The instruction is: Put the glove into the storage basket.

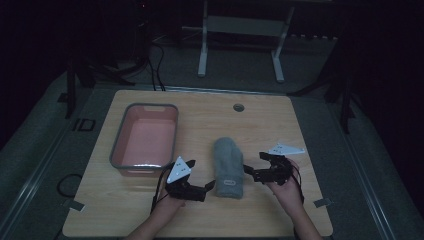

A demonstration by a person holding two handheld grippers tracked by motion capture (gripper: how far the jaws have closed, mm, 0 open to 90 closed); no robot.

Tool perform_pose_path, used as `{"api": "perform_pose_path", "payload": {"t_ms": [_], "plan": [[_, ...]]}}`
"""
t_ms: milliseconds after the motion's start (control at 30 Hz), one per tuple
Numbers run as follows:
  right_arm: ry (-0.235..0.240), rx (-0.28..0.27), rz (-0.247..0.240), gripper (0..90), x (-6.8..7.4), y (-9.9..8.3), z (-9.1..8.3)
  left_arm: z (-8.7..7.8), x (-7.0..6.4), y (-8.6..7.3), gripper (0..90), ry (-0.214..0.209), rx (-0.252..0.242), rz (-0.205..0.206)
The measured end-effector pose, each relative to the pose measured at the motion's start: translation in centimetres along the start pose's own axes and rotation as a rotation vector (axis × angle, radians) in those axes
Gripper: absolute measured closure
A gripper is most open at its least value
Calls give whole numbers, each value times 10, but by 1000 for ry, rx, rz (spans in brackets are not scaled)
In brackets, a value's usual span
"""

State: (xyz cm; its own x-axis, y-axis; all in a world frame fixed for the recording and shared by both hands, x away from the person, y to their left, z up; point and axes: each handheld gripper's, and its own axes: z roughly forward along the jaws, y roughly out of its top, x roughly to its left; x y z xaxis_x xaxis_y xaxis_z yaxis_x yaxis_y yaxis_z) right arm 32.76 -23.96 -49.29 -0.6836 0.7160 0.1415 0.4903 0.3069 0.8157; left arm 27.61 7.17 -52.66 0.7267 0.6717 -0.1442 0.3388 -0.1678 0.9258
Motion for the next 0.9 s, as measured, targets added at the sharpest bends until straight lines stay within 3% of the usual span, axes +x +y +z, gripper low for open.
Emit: {"api": "perform_pose_path", "payload": {"t_ms": [100,167,200,233,333,400,467,533,567,700,767,900], "plan": [[8,5,-4,154,5,3,2,13,-2,8,7,28,38,16],[-1,32,10,227,6,4,7,22,0,12,6,29,56,-15],[-19,34,24,313,5,5,9,22,0,12,6,29,56,-15],[-10,36,45,386,3,5,11,31,4,15,6,10,84,-59],[-2,45,97,447,0,5,22,44,9,19,9,12,137,-69],[-1,64,126,458,1,3,30,48,10,21,108,23,157,-63],[-1,91,119,446,3,-1,39,59,16,22,161,29,204,-71],[-20,106,114,447,4,-3,43,62,18,23,164,34,221,-73],[-23,137,110,442,5,-8,51,67,22,22,241,39,250,-79],[-38,177,116,392,3,-15,59,78,27,18,294,55,303,-100],[-29,187,120,347,1,-17,60,82,27,16,295,55,317,-98],[1,209,125,345,-5,-19,63,86,28,16,293,54,329,-114]]}}
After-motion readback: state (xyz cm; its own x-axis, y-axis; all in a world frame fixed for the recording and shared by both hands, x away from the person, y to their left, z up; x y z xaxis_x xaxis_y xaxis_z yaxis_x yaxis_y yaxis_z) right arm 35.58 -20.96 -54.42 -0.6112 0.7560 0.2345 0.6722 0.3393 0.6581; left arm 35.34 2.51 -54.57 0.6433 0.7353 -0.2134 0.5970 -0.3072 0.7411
